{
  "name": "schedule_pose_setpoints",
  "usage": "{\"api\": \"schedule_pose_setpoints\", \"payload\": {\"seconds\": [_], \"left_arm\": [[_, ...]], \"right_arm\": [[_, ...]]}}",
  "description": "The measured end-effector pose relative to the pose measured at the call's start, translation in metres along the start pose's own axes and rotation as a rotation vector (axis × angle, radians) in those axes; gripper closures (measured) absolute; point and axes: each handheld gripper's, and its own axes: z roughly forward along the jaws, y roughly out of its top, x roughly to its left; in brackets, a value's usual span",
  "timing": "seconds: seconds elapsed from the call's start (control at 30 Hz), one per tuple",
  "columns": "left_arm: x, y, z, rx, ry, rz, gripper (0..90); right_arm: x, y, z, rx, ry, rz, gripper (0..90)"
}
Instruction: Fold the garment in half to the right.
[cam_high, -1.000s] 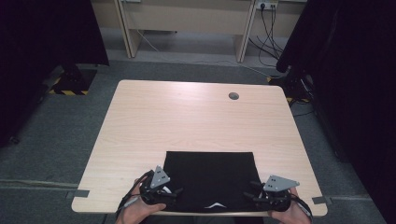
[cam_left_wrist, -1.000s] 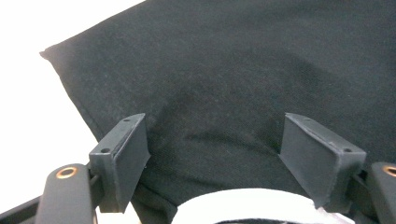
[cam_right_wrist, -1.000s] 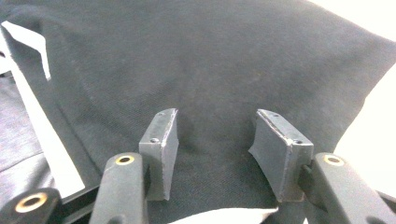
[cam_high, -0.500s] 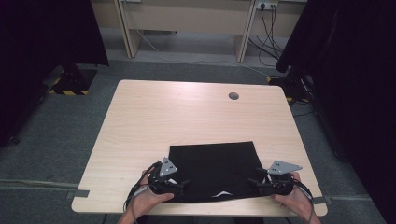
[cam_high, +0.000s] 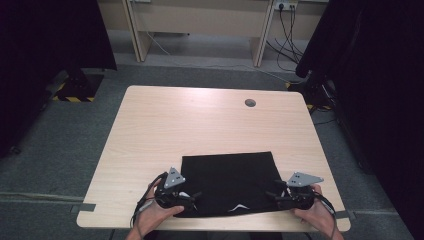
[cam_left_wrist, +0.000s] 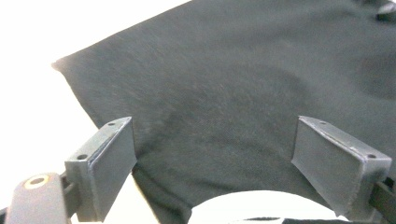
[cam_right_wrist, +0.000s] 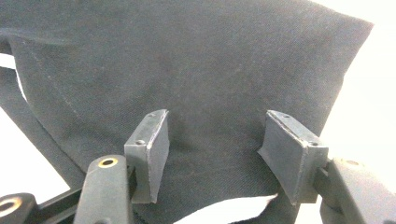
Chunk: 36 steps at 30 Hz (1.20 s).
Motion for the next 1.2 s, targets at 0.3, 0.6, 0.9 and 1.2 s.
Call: {"api": "schedule_pose_setpoints", "payload": {"seconds": [0.3, 0.6, 0.9, 1.2], "left_arm": [[-0.011, -0.014, -0.016, 0.008, -0.047, -0.026, 9.7], [-0.021, -0.027, -0.019, 0.047, -0.039, 0.011, 7.2], [-0.029, -0.025, -0.004, 0.121, 0.035, 0.084, 1.0], [-0.033, -0.017, 0.002, 0.059, -0.026, 0.129, 47.5]], "right_arm": [[-0.004, -0.002, -0.003, 0.004, -0.007, 0.0, 41.2], [-0.004, -0.003, -0.004, 0.006, -0.005, -0.004, 41.1], [-0.005, -0.003, -0.004, 0.008, -0.001, -0.008, 41.1], [-0.007, -0.004, -0.006, 0.012, -0.002, -0.009, 41.1]]}}
